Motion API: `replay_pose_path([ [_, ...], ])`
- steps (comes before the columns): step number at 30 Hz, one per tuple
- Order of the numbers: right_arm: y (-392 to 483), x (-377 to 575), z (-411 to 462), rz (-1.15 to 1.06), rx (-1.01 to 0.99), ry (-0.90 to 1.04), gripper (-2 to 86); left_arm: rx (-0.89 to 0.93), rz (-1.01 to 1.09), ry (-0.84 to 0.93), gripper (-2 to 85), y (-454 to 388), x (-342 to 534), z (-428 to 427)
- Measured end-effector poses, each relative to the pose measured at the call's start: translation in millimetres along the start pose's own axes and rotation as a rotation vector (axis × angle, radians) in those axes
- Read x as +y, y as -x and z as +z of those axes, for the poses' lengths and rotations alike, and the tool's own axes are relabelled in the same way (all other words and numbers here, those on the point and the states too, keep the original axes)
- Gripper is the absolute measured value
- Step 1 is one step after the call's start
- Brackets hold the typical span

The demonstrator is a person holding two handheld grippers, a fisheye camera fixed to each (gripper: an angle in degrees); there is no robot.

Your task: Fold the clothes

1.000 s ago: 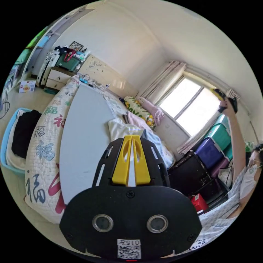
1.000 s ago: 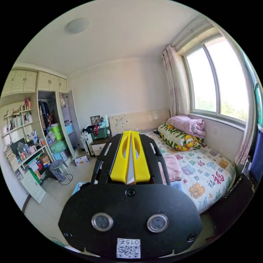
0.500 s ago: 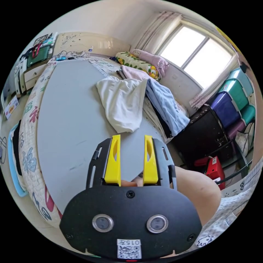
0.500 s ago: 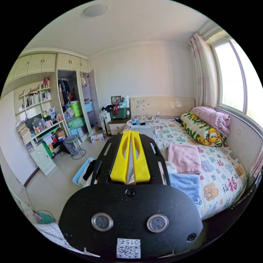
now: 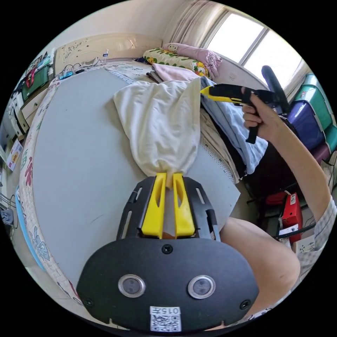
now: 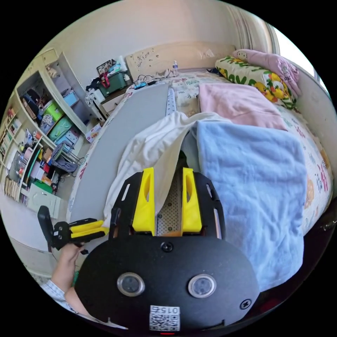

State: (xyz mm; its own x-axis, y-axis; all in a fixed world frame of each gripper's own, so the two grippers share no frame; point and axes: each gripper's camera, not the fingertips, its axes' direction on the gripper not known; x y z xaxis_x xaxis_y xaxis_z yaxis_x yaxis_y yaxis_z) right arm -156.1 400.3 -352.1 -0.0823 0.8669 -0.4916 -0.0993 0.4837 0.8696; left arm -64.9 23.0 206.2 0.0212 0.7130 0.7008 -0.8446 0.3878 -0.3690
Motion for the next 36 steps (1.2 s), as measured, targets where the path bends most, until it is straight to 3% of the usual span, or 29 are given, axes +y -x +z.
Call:
replay_pose_path([
  [4, 23, -41, 16, 0.114, -0.041, -0.016, 4.3, 0.101, 0.039, -0.016, 1.1, 7, 8, -8],
  [7, 76, -67, -9, 0.075, -0.195, -0.143, 0.0, 0.249, 0.098, -0.049, 0.8, 0, 17, -19],
  [11, 244, -78, -62, -0.348, -0.328, -0.165, -0.8, 0.333, 0.232, -0.074, 1.3, -24, 27, -33],
  [14, 392, -37, -74, -0.758, -0.476, 0.031, -0.9, 0.392, 0.226, -0.069, 3.3, -20, 44, -43],
  [19, 518, 53, -16, -0.999, -0.411, 0.328, -1.0, 0.576, 0.126, -0.153, 6.8, 24, 133, -90],
  [22, 562, 84, -7, -1.048, -0.361, 0.356, -1.0, 0.459, -0.043, -0.305, 6.6, 59, 190, -133],
  [24, 601, 90, -24, -1.077, -0.348, 0.306, -1.0, 0.269, -0.181, -0.381, 6.8, 80, 209, -162],
  [28, 663, 114, -52, -1.294, -0.228, 0.251, -1.0, 0.164, -0.226, -0.438, 10.0, 88, 187, -176],
  [30, 699, 139, -56, -1.471, -0.137, 0.283, -1.0, 0.158, -0.203, -0.407, 11.1, 85, 148, -159],
  [36, 735, 129, -68, -1.431, -0.263, 0.318, -1.0, 0.065, -0.048, -0.105, 13.9, 49, 40, -80],
])
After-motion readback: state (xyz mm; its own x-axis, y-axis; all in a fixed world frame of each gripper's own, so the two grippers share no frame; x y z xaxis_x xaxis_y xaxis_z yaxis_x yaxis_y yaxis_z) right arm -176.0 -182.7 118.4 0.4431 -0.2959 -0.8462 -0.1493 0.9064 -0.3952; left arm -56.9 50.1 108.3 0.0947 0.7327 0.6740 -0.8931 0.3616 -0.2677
